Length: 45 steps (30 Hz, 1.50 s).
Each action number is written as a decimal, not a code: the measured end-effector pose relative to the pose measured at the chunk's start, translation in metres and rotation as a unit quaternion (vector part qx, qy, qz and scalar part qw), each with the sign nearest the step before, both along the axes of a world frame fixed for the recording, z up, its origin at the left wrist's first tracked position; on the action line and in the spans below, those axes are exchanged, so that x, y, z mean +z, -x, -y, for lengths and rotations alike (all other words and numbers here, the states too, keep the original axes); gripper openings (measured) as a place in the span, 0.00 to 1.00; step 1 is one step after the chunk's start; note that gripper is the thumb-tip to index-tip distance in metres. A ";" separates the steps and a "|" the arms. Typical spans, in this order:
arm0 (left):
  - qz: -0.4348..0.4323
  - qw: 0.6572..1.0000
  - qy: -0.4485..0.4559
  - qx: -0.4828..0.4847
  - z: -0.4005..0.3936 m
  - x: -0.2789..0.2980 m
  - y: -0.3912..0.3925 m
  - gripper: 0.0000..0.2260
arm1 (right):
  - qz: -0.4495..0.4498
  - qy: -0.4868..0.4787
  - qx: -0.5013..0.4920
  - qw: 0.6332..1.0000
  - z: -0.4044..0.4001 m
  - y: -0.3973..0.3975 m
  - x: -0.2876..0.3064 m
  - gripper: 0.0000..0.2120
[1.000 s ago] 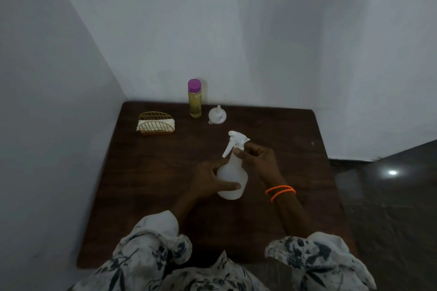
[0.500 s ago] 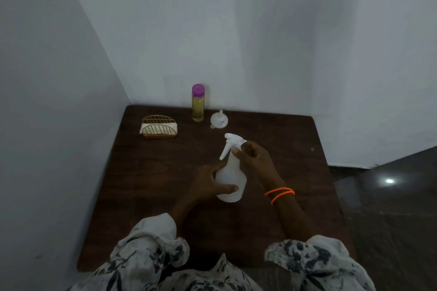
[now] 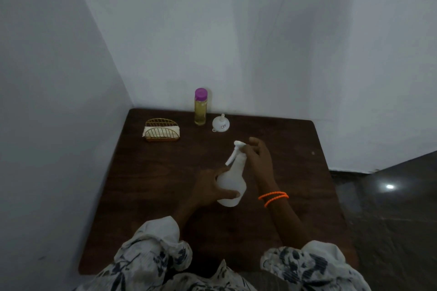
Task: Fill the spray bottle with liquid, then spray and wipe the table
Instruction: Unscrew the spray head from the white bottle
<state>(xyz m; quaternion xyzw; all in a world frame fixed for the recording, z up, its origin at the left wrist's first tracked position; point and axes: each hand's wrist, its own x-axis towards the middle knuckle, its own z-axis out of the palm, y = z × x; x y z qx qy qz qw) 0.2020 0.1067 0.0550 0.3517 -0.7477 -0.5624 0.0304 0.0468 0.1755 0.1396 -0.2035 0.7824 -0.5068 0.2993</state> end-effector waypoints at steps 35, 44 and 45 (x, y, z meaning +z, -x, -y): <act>-0.029 0.993 -0.098 -0.061 -0.006 0.017 0.004 0.35 | 0.125 0.036 0.051 0.990 -0.020 0.046 -0.019 0.12; 0.006 0.999 -0.023 -0.031 -0.003 0.007 0.006 0.40 | -0.046 0.038 0.039 0.997 -0.019 0.012 -0.009 0.26; 0.007 0.999 -0.012 -0.037 -0.003 0.006 0.006 0.42 | -0.065 0.035 0.054 0.996 -0.018 0.008 -0.007 0.30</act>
